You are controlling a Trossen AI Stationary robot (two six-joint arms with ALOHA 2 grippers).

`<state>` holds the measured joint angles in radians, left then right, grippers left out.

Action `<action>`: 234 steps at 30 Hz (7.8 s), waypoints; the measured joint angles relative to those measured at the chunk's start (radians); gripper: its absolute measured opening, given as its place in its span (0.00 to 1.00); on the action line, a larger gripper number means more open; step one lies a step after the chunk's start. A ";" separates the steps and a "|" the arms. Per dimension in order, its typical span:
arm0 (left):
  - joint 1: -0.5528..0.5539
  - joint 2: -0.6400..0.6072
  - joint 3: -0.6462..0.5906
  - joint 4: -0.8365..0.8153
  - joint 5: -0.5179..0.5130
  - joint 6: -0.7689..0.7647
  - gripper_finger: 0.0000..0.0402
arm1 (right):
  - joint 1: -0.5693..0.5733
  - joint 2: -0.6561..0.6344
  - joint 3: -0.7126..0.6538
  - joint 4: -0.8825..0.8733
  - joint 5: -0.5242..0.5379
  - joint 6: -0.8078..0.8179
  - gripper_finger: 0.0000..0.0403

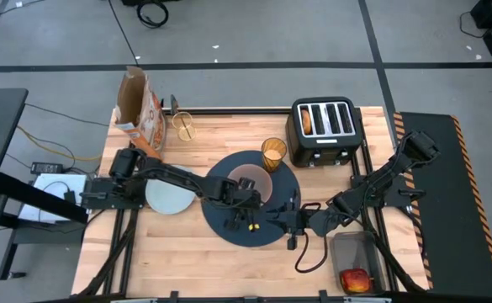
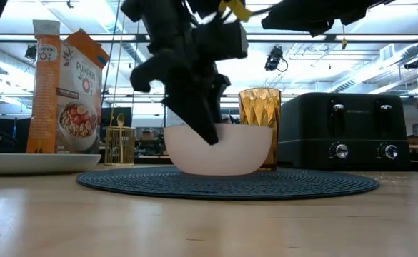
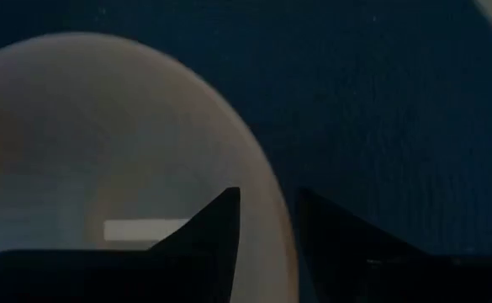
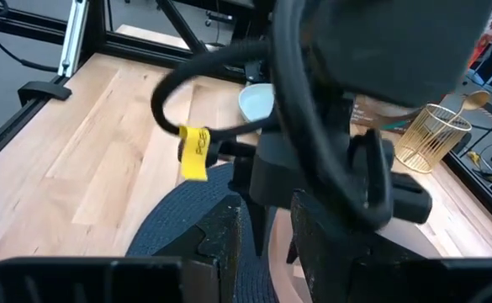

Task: Arrange a breakfast setting
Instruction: Put the light orange bowl on the center of the blue table placemat, then pour the cereal from the orange cereal box into the light orange bowl

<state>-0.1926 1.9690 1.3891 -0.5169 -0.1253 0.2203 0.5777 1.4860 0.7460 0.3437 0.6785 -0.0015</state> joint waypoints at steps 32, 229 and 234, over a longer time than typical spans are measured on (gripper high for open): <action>-0.014 0.014 0.000 0.028 0.067 0.027 0.31 | 0.000 0.000 0.000 -0.001 0.000 0.000 0.29; 0.887 -0.732 0.008 -1.018 -0.361 -0.654 0.47 | -0.050 0.000 0.000 0.040 0.026 -0.028 0.29; 0.887 -0.732 0.008 -1.018 -0.359 -0.615 0.27 | -0.050 0.000 0.000 0.040 0.026 -0.027 0.29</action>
<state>0.6949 1.2366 1.3972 -1.5349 -0.4843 -0.3944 0.5278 1.4857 0.7460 0.3840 0.7044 -0.0288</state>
